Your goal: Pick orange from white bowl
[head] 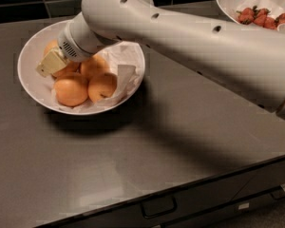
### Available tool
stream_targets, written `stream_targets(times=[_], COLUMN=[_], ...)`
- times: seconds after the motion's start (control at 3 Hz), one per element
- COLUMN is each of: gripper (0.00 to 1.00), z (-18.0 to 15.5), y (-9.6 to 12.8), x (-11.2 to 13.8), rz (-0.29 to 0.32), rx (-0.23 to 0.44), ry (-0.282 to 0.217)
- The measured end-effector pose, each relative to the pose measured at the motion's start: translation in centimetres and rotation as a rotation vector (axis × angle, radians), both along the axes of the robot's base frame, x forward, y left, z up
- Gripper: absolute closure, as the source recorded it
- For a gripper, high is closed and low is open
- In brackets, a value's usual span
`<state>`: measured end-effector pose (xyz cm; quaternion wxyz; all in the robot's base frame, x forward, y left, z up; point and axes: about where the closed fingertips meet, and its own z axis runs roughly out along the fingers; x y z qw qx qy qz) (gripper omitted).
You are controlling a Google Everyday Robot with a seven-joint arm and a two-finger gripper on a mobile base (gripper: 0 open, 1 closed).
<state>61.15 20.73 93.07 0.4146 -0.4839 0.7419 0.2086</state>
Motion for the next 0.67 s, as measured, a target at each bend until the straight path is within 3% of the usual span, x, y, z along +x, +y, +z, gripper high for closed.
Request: stream_targets(times=[0.67], gripper=[0.3], z=[-0.33], y=[0.7], x=[-0.23], rz=[-0.009], rx=[-0.045], ry=[-0.002])
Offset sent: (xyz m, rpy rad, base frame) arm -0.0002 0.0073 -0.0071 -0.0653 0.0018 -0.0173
